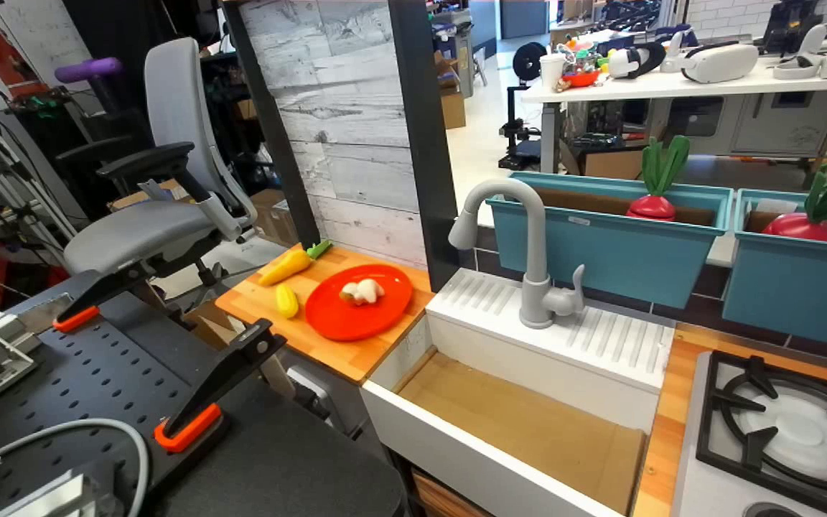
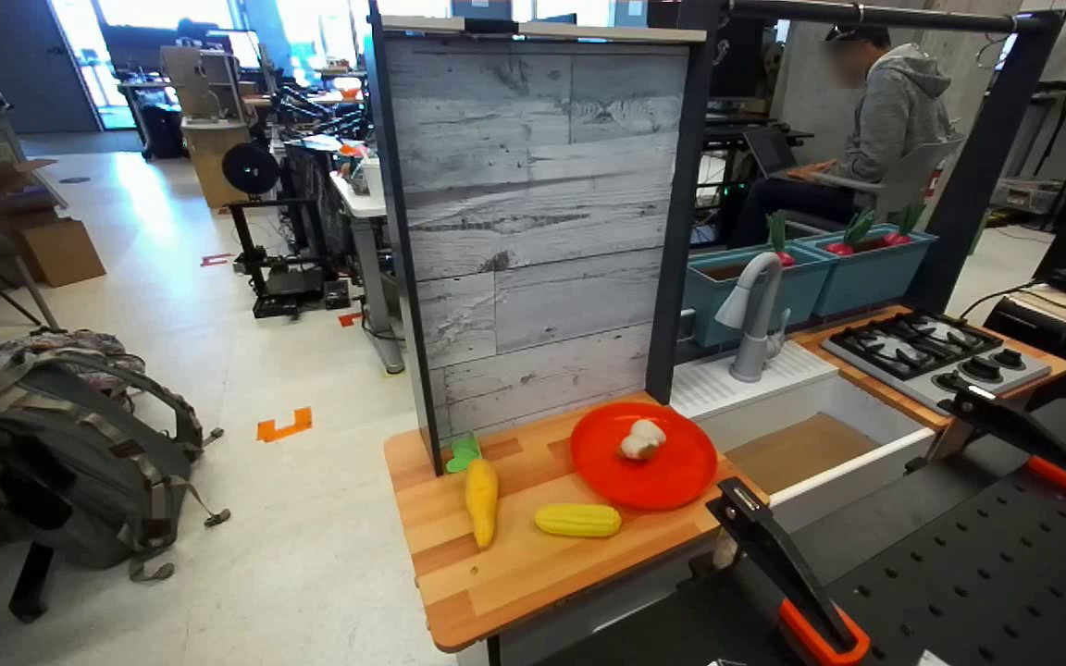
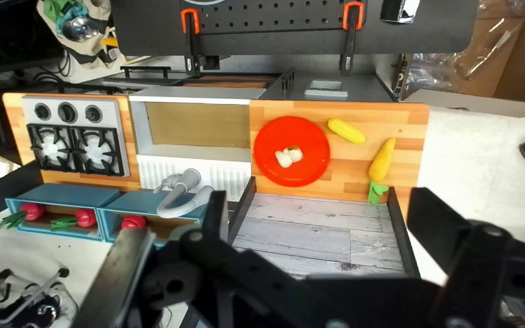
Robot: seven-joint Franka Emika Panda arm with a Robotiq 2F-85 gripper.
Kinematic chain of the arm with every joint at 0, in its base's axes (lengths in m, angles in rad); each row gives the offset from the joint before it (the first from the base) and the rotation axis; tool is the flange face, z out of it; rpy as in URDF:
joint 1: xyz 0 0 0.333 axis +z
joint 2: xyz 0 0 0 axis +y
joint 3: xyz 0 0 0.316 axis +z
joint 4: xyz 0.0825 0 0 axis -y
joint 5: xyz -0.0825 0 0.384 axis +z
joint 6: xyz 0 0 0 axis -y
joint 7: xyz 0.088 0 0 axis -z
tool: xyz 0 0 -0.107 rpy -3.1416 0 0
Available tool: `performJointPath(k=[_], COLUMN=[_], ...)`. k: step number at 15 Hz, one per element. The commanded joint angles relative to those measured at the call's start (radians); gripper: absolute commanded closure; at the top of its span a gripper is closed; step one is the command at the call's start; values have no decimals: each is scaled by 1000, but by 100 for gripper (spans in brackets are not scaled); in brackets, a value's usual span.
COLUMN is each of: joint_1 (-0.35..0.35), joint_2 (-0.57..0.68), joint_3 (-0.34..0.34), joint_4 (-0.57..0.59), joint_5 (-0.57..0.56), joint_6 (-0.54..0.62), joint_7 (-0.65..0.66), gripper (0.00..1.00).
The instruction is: Slightly slide the spout to the right
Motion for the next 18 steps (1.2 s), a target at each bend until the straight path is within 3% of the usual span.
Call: performJointPath(k=[1,5,11,18], joint_1=[2,-15,-24,-48], joint_2=[44,140,324,510], joint_3=[-27,-64,-169,-324], joint_4=[7,32,59,75], joint_5=[-29,-45,-13,223], joint_6=[40,69,248,523], joint_7=[52,47,-2,-113], gripper=[0,0,0,0])
